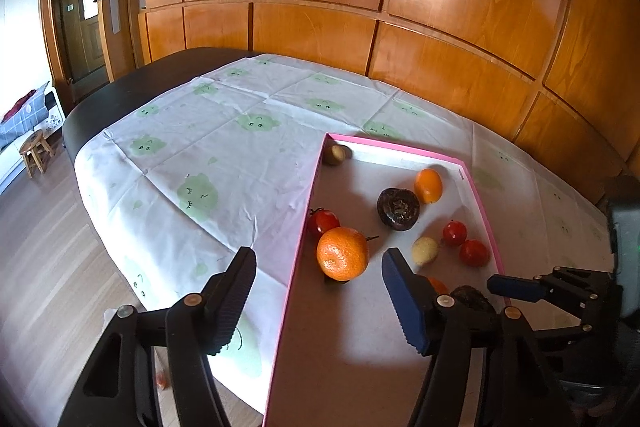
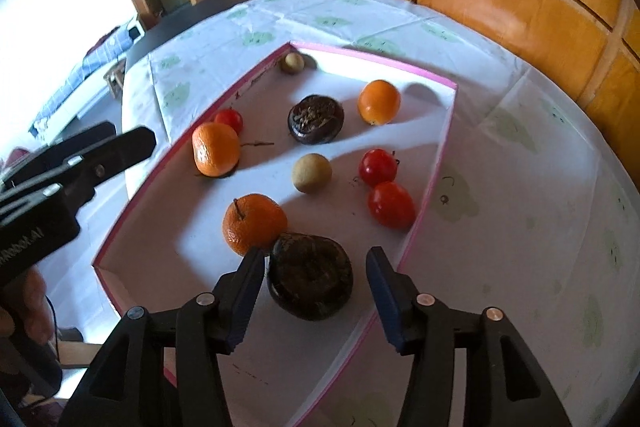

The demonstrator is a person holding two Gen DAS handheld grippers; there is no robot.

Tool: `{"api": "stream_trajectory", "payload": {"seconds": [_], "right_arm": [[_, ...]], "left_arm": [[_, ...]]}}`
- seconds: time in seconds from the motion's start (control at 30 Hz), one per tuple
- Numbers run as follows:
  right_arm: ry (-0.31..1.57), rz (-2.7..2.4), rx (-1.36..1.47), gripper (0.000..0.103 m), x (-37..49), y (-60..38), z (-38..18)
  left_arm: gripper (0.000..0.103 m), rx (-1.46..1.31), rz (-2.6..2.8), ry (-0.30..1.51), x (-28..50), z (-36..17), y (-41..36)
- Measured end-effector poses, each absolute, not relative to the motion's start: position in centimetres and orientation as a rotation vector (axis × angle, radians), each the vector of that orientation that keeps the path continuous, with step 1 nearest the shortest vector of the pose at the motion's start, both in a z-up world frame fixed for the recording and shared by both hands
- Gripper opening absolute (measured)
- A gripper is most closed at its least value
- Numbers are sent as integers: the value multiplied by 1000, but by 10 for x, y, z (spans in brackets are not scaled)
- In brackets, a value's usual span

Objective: Organize fruits
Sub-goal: 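Carry the dark brown fruit into the tray and open the right gripper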

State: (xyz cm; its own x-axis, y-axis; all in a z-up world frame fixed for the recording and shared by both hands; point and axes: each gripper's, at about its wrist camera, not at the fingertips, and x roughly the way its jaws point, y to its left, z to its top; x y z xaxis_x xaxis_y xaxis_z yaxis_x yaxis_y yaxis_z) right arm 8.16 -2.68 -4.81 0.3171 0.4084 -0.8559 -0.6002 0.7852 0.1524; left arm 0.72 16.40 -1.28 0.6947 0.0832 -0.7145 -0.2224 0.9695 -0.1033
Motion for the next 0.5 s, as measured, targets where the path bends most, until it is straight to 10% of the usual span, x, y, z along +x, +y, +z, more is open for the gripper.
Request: {"api": "stream_trajectory", "payload": {"seconds": [0.5], "right_arm": [[850,386,-12,54,35,-77,-9]], "left_arm": [[103,-118,191,686,-26,6,128]]}}
